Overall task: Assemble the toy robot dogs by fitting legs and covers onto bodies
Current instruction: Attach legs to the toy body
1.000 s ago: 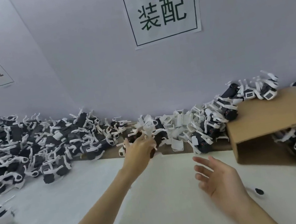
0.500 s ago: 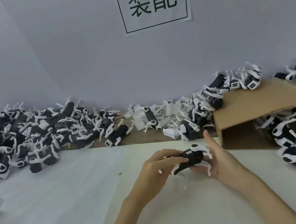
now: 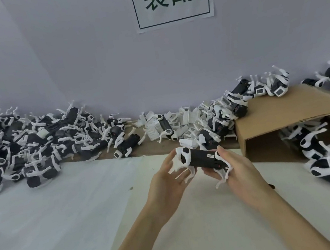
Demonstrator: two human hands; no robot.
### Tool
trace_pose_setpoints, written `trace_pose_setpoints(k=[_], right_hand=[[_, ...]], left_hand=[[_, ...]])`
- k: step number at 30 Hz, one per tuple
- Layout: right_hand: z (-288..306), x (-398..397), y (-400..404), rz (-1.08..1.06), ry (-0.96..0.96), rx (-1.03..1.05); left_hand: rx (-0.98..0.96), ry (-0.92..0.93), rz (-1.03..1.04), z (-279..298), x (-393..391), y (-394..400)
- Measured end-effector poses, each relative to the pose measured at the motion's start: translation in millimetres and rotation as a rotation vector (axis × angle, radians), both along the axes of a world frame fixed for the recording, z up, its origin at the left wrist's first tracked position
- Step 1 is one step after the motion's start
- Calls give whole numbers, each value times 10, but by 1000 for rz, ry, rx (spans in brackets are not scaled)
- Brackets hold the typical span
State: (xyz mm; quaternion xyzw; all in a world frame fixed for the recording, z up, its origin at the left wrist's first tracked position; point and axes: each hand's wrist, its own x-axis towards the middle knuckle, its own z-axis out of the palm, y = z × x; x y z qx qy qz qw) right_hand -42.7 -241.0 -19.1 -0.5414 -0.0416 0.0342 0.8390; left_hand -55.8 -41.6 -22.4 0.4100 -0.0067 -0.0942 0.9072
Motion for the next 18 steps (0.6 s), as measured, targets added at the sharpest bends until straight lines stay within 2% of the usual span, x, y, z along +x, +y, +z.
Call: trace_pose_setpoints(k=[1, 3, 5, 7, 11, 13, 16, 18], right_hand=[[3, -3, -20, 6, -14, 6], [20, -35, -55, 61, -33, -132], [26, -87, -76, 142, -83, -471], [39, -123, -93, 177, -110, -710], [79, -173, -119, 318, -74, -606], [59, -176, -90, 296, -126, -579], [-8, -191, 33, 146, -317, -724], [-58, -200, 98, 80, -411, -771]], left_hand=[[-7, 44, 9, 23, 3, -2], [226, 15, 20, 41, -34, 10], [437, -78, 32, 15, -48, -8], [450, -80, 63, 7, -49, -27], [465, -136, 161, 86, -55, 26], [562, -299, 185, 136, -106, 48], [820, -601, 192, 124, -208, 33], [902, -712, 189, 105, -266, -53]])
